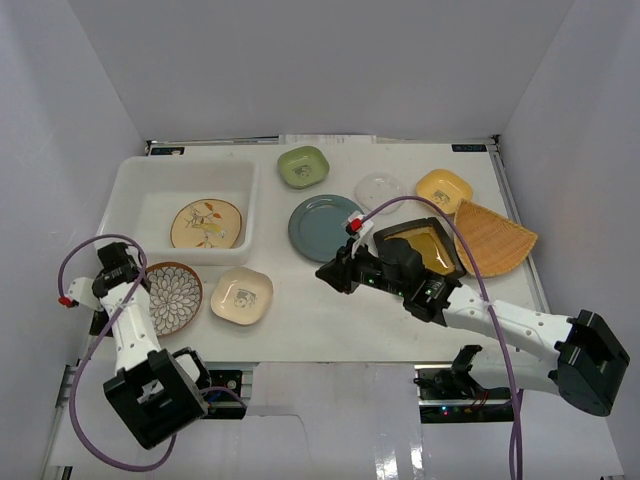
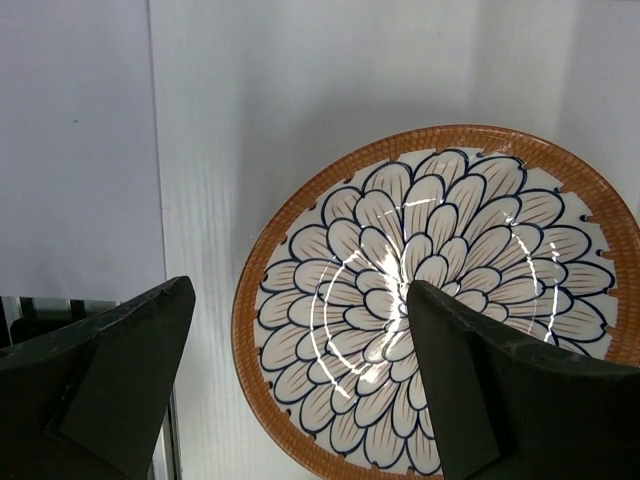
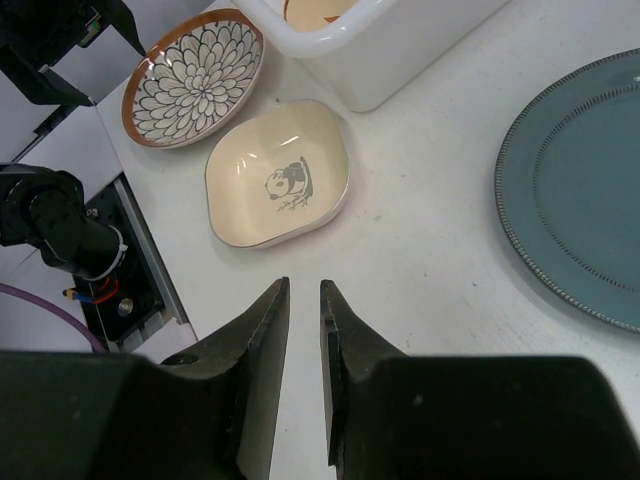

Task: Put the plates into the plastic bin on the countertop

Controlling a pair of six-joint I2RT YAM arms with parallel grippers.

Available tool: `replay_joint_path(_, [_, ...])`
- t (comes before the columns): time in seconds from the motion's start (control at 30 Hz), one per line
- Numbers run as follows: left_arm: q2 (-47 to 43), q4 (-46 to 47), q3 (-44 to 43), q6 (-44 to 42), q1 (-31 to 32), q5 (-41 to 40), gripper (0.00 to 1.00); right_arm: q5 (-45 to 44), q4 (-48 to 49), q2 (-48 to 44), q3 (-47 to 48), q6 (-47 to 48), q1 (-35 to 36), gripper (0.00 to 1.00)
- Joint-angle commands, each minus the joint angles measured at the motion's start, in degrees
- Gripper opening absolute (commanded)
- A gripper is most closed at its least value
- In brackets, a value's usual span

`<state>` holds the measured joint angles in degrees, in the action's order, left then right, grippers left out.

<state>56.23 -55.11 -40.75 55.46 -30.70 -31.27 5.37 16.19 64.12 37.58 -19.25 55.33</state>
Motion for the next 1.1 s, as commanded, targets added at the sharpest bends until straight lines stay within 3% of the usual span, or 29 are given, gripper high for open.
replay_joint_path(0.0, [3.7, 6.5, 0.8, -7.0, -3.0, 5.2, 0.98, 1.0, 0.7, 0.2, -0.3, 1.5, -0.9, 0.25])
replay_joint_path(0.4, [10.9, 15.1, 4.2, -14.0, -8.0, 15.8, 0.98, 1.3, 0.7, 3.4, 1.1, 1.7, -1.5, 0.25])
replay_joint_path(0.67, [15.1, 14.3, 3.7, -15.0, -8.3, 14.6, 0.97, -0.2, -0.6, 3.6, 2.8, 2.1, -2.0, 0.25])
replay_joint_path(0.77, [15.4, 14.3, 3.6, -15.3, -8.4, 14.9, 0.86, -0.7, -1.1, 3.2, 3.6, 2.0, -2.0, 0.25])
replay_joint_path(1.0, [11.6, 14.6, 3.8, -15.5, -8.2, 14.8, 0.39, -0.9, -2.7, 3.7, 6.4, 2.2, -2.0, 0.24])
replay_joint_path(1.03, [11.2, 14.6, 4.0, -15.4, -8.2, 14.7, 0.27, -0.8, -3.4, 3.9, 7.5, 2.2, -2.0, 0.25])
replay_joint_path(1.07, [10.7, 14.6, 4.0, -15.4, -8.0, 14.7, 0.24, -0.6, -3.8, 4.2, 8.1, 2.2, -1.9, 0.25])
